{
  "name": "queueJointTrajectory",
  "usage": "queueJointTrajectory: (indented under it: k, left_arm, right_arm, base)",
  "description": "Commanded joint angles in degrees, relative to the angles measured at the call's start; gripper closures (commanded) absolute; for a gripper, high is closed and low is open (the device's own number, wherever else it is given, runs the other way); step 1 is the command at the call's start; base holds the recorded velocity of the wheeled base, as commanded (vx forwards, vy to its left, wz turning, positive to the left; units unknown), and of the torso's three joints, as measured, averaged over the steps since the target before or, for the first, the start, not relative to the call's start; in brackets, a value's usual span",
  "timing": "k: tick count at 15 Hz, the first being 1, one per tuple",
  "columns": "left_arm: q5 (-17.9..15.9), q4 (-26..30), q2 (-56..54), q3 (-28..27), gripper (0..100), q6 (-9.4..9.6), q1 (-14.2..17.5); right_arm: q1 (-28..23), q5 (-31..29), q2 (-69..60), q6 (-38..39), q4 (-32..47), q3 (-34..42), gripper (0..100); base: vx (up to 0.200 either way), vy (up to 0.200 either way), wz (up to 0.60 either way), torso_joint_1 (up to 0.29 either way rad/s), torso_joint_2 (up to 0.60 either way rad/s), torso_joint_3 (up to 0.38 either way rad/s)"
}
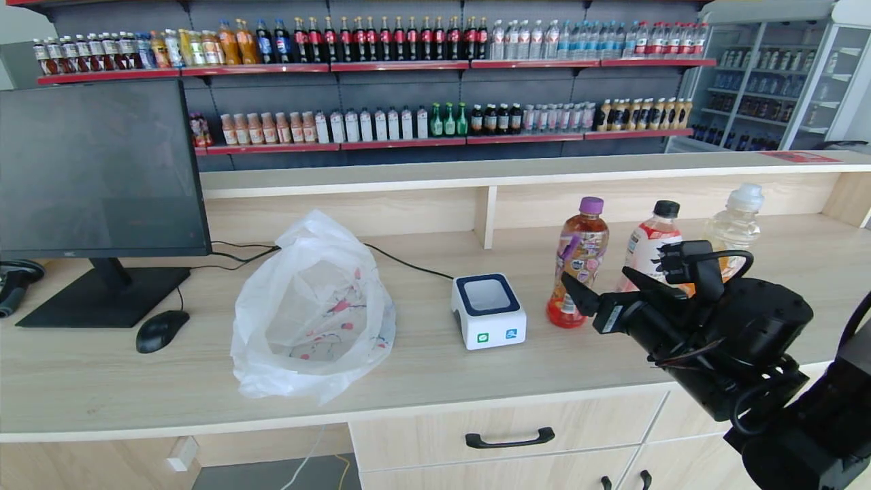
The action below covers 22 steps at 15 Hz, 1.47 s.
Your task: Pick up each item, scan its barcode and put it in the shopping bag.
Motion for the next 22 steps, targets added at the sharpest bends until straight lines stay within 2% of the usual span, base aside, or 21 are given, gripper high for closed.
queueJointTrajectory:
  k: [1,10,22]
  left_arm:
    - [0.01,-0.04,-0.02,0.0,0,-0.01,0.0]
    - [0.01,-0.04,-0.02,0.0,0,-0.01,0.0]
    - [0.01,-0.04,-0.02,0.0,0,-0.01,0.0]
  right_arm:
    - [0.04,0.01,1.66,0.0,-0.06,-0.41,0]
    - [1.18,0.01,8.25,0.0,-0.06,-5.25,0]
    - [0.83,-0.08,9.05,0.17,-0.06,-5.95,0]
  base:
    - [0.0,0.0,0.0,0.0,0.0,0.0]
    - [0.0,0.0,0.0,0.0,0.0,0.0]
    - [0.0,0.0,0.0,0.0,0.0,0.0]
